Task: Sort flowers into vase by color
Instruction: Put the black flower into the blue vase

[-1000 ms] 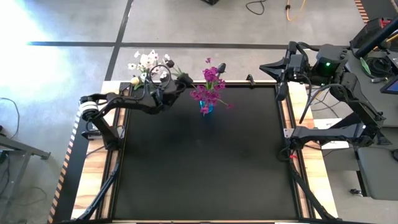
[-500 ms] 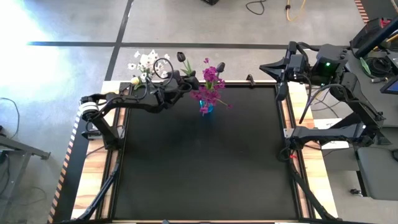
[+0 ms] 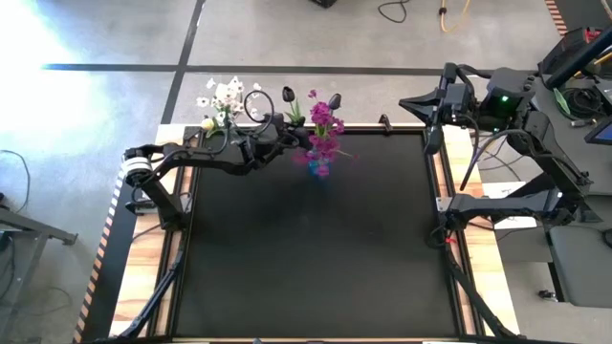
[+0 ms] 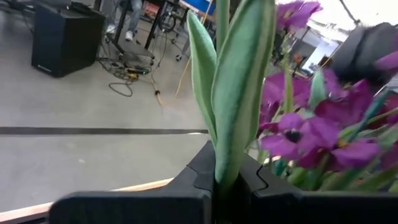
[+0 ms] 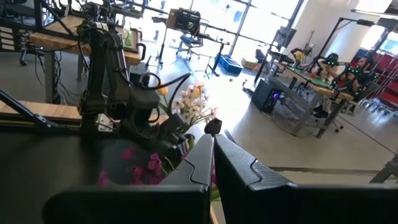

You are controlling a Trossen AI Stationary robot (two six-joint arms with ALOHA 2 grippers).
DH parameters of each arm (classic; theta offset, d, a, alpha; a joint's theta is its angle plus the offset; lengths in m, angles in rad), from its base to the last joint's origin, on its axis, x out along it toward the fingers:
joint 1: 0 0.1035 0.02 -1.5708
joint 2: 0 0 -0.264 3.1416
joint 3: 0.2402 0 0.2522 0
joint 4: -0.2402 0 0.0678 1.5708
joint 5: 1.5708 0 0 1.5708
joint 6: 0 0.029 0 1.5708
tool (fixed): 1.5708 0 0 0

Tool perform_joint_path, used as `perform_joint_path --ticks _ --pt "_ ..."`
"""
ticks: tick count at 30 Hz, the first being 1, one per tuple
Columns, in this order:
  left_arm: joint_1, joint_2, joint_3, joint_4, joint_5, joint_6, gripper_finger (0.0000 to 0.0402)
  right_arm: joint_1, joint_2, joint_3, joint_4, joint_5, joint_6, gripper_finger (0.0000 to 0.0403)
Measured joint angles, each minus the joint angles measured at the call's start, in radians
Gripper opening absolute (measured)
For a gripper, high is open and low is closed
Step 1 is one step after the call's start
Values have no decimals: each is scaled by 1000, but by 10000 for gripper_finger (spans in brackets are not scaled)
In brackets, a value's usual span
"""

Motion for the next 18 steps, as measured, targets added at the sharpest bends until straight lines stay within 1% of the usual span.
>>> perform_joint_path --ticks 3,10,18 --pt "0 2 -1 -12 11 7 0 0 0 0 2 0 -1 9" --pt "-9 46 0 22 46 19 0 0 0 0 7 0 -2 9" --pt "-22 84 55 32 49 67 0 0 0 0 7 0 -2 9"
